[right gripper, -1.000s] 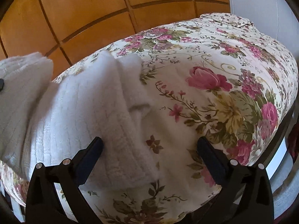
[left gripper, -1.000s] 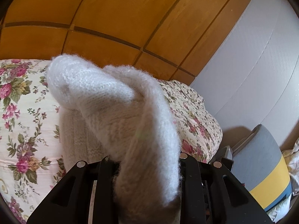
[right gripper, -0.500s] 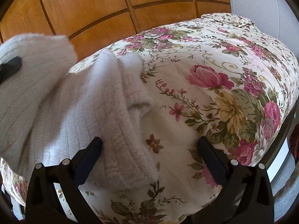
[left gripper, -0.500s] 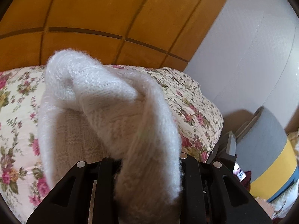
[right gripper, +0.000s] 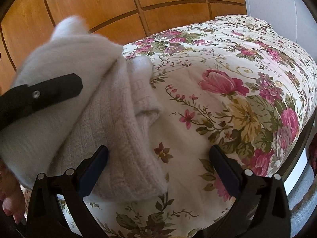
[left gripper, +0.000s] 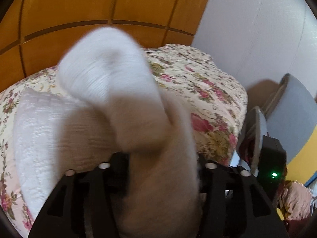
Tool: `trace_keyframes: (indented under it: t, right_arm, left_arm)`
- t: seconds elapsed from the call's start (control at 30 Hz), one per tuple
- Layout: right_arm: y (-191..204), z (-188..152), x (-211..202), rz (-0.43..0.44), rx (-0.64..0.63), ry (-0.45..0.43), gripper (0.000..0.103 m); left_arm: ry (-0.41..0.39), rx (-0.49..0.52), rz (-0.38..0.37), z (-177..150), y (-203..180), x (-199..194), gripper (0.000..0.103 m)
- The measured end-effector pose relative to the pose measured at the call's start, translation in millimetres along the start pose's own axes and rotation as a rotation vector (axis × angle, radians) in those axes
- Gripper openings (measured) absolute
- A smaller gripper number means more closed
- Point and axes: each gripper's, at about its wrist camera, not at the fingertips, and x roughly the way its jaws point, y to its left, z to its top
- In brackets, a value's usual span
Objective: Fold small clothes
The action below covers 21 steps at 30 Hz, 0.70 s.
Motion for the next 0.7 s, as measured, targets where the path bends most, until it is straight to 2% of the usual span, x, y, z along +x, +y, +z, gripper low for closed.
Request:
trace_keyframes:
  t: [0.03,0.17,0.27,0.33,0.37,0.47,0.57,0.67,0.7]
  right_arm:
    - [0.0,-0.7,-0.3,0.001,-0.002,-0.001,0.101]
    - [-0.3,-2.1,-0.6,0.008,-0.018,-0.009,0.101]
    - [0.1,-2.4,-1.2,0.011,-0.023,-0.010,0.101]
    - [-0.4,-0.6,-1.8,0.016,-0.021,0.000,0.101]
    - [-0.9,0.6,-2.2,0.019,-0.020,0.008,0.101]
    - [-5.8,6.8,-6.7,0.007,0.000,0.037,0.101]
    - [-20.1,12.4,-11.3,-0.013,0.061,0.058,0.101]
    - [-39.1,15.5,-21.9,-0.049,0.139,0.058,0.101]
    - [-46.6,17.4,-28.0,-0.088,0.170,0.044,0.101]
  left_arm:
    - [-0.008,-0.008,-0.043,-0.5,-0.4,-4.5,0.068]
    - [-0.081,-0.081,-0.209,0.0,-3.6,-31.9,0.072]
    - [-0.201,-0.118,-0.242,-0.9,0.6,-62.7,0.074]
    - [-0.304,-0.150,-0.185,-4.5,13.9,-87.2,0.076]
    - [-0.328,-0.165,-0.149,-5.1,19.3,-93.1,0.078]
    - [-0.391,-0.246,0.019,-14.9,53.1,-111.8,0.078]
    - [-0.355,-0.324,0.173,-27.5,86.7,-111.7,0.078]
    - [-0.269,-0.350,0.210,-42.6,105.8,-98.6,0.078]
    - [-0.255,-0.348,0.213,-46.3,105.8,-94.9,0.078]
